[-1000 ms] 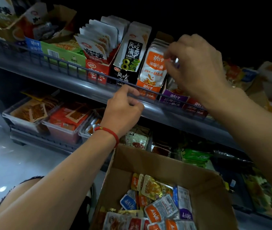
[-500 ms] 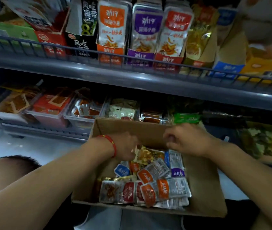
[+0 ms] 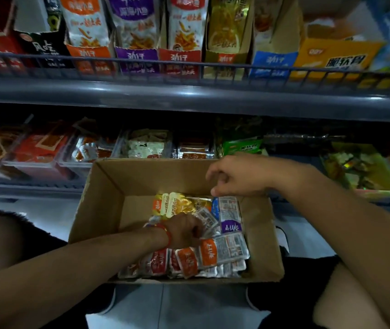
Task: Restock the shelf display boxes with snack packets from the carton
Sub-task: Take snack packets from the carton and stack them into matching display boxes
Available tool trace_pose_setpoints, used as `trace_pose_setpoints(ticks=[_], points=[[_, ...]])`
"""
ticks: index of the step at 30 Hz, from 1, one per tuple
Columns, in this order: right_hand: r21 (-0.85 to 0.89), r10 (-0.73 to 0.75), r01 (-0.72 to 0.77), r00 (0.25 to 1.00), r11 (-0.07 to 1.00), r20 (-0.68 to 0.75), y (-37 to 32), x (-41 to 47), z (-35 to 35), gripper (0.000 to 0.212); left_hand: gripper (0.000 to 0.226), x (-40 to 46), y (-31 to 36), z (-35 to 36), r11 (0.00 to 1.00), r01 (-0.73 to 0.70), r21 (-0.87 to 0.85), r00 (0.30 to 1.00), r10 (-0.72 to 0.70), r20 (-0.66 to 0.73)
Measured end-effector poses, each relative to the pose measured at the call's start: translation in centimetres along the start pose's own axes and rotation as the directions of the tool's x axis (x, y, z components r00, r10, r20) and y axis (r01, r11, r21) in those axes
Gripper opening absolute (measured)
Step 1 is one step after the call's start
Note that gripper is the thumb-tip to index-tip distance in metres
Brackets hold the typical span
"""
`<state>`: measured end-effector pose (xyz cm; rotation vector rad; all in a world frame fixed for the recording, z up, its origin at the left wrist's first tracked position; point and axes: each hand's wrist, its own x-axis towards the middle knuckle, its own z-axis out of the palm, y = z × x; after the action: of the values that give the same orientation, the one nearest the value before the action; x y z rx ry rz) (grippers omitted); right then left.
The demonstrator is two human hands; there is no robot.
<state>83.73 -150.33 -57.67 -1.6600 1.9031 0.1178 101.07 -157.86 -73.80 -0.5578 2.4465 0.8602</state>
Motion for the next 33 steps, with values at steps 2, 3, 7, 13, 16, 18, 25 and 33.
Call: trace_pose_setpoints(ticks=[2, 3, 7, 13, 16, 18, 25, 33], points=[[0.010, -0.001, 0.001, 1.000, 1.000, 0.012, 0.0, -0.3, 0.2, 0.047, 0.014, 0.2, 0.3, -0.2, 0.997, 0.029, -0.065, 1.000, -0.028, 0.009], [0.019, -0.002, 0.002, 1.000, 1.000, 0.015, 0.1, -0.4, 0.3, 0.045, 0.010, 0.1, 0.6, -0.5, 0.988, 0.044, -0.150, 0.999, -0.040, 0.031], [0.045, -0.001, -0.002, 0.999, 0.999, 0.053, 0.7, -0.6, 0.4, 0.022, 0.017, -1.2, 1.7, -2.8, 0.796, 0.133, -0.590, 0.991, -0.086, 0.106], [0.083, -0.009, -0.008, 0.980, 0.996, 0.199, 0.1, -0.5, 0.7, 0.042, 0.010, -4.7, 2.4, -7.7, 0.405, 0.099, -0.909, 0.982, -0.187, 0.024], [0.128, -0.031, 0.015, 0.991, 0.992, 0.129, -1.0, 0.0, 1.1, 0.073, 0.008, -6.6, 2.9, -9.5, 0.261, 0.027, -0.965, 0.977, -0.212, -0.030], [0.138, -0.053, 0.054, 0.999, 0.989, -0.009, -1.6, 0.4, 1.3, 0.063, 0.008, -7.5, 3.2, -10.3, 0.211, -0.036, -0.977, 0.973, -0.214, -0.082], [0.355, -0.020, 0.155, 0.935, 0.922, -0.355, -1.0, 0.5, -0.3, 0.011, 0.019, -9.6, 2.7, -12.0, 0.614, -0.214, -0.760, 0.879, -0.218, -0.423], [0.640, -0.013, 0.218, 0.951, 0.737, -0.309, -2.0, -0.4, -1.0, 0.020, 0.006, -10.9, 2.1, -12.7, 0.729, -0.328, -0.600, 0.802, -0.122, -0.585]])
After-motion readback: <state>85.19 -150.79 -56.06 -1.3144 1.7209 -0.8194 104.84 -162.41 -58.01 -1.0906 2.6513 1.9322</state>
